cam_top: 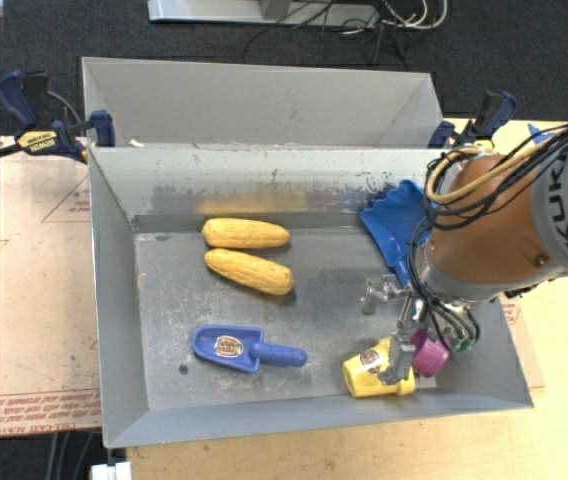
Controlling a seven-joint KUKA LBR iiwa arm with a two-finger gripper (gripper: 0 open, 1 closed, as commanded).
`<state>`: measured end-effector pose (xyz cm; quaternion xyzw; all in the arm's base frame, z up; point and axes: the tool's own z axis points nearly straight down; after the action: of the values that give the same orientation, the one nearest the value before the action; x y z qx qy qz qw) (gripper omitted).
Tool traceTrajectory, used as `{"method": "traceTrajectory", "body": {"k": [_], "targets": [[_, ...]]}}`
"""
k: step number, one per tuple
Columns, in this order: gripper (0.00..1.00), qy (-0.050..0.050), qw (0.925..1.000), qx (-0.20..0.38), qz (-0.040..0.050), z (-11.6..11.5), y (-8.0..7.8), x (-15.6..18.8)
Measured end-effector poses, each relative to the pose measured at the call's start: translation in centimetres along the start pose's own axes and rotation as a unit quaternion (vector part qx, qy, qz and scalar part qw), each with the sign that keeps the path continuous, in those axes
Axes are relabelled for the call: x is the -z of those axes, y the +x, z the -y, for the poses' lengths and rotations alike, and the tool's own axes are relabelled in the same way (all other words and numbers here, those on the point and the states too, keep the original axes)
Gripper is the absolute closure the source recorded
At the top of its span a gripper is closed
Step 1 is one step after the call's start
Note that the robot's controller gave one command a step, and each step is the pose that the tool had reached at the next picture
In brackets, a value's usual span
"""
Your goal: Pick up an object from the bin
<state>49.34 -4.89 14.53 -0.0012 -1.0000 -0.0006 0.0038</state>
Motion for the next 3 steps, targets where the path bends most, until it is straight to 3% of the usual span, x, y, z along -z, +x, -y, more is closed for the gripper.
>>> {"method": "traceTrajectory", "body": {"k": [1, 2, 3], "targets": [[0.0, 0.0, 1.0, 0.001, 0.0038, 0.0, -0.2, 0.4], [0.0, 0.0, 0.9947, 0.103, 0.0103, -1.2, 0.8, -6.8], [0.0, 0.001, 0.9803, 0.197, 0.0046, -1.2, 1.0, -1.2]]}}
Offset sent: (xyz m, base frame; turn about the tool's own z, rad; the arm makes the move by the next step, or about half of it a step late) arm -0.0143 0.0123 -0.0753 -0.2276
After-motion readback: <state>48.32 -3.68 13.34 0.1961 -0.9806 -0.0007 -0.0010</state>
